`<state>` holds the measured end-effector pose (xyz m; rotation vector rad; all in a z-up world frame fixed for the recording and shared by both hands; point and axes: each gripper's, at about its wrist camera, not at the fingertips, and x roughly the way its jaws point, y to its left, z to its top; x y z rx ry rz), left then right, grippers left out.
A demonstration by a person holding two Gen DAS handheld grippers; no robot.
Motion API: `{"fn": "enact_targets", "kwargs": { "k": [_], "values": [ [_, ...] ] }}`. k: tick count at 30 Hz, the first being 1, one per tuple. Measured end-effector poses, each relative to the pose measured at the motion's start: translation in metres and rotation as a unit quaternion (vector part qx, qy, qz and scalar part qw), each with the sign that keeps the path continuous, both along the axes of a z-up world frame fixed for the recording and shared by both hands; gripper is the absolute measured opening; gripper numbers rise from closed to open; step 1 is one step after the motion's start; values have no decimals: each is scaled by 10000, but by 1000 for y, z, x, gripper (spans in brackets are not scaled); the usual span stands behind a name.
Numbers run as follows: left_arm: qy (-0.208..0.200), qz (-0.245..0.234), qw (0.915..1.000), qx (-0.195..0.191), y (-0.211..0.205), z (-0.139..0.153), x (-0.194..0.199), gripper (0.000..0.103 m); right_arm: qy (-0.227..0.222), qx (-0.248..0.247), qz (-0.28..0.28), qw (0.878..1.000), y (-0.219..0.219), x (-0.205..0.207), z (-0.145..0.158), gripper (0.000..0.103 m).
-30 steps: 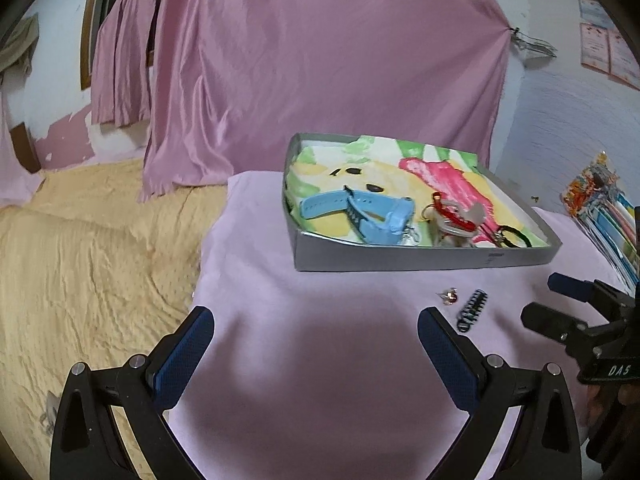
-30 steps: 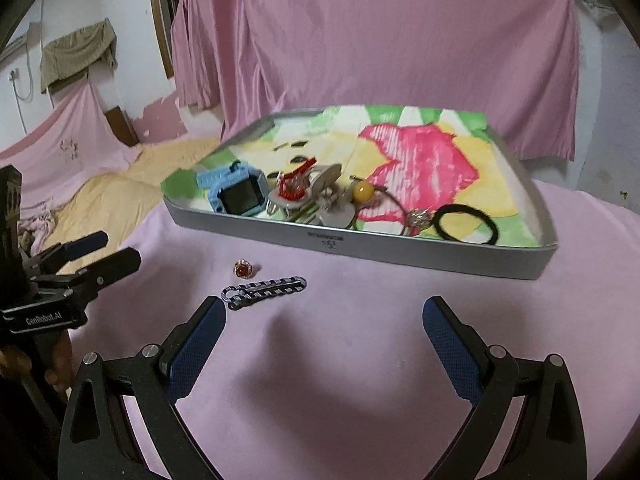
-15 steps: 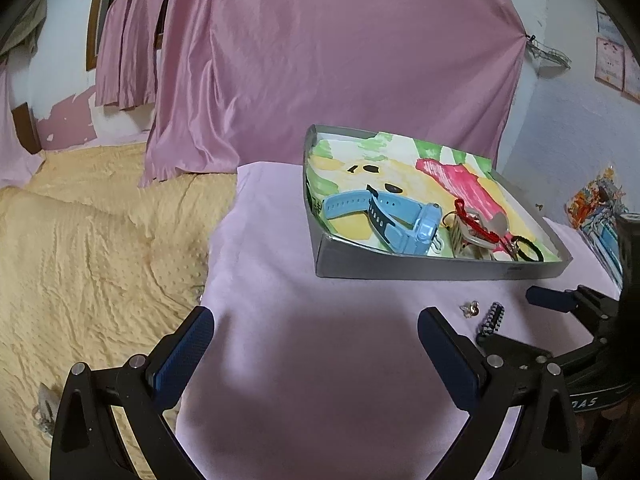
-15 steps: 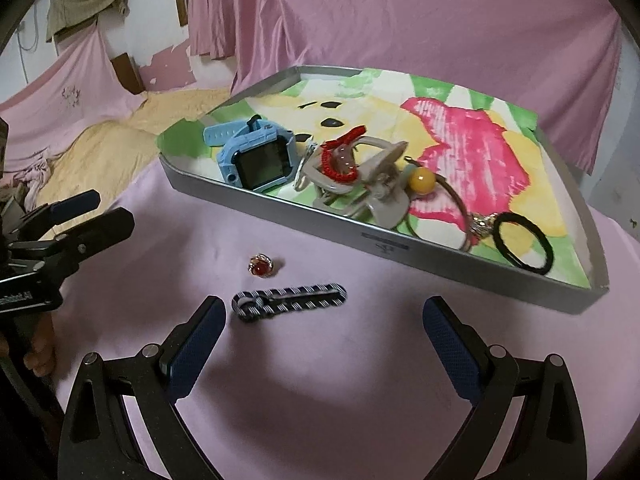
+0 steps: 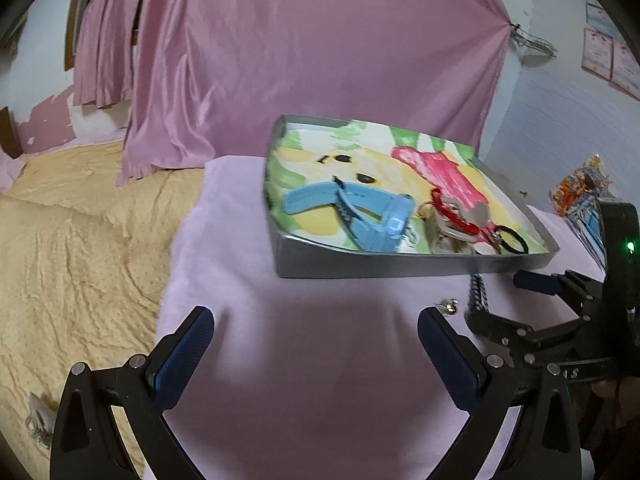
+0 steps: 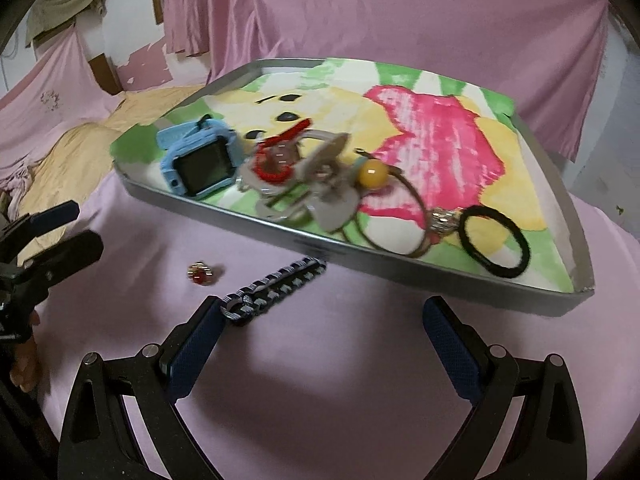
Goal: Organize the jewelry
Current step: 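Grasp the black beaded strip with the right tool while the left tool grasps the gold charm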
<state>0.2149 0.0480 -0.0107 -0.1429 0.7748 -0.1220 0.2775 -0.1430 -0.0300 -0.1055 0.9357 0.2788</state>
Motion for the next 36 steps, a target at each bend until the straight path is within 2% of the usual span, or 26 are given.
{"fn": "enact_targets", "kwargs": {
  "k": [17,22,26,30,36],
  "values": [
    [177,-705,9973,123,-48,1,9,101,-2,243,-196,9995,-36,3,-1,97],
    [221,-877,9957,195,-60,1,13,87,-13,365,-137,9992,-43,1,-1,95],
    [235,-995,9945,225,-69,1,16,76,-57,393,-33,9992,-44,-2,0,83],
    [303,-1122,9929,249,-77,-1,19,64,-70,435,46,9990,-44,-4,1,78],
    [386,-1245,9912,231,-84,-3,23,48,-100,470,149,9987,-42,-6,2,65]
  ]
}}
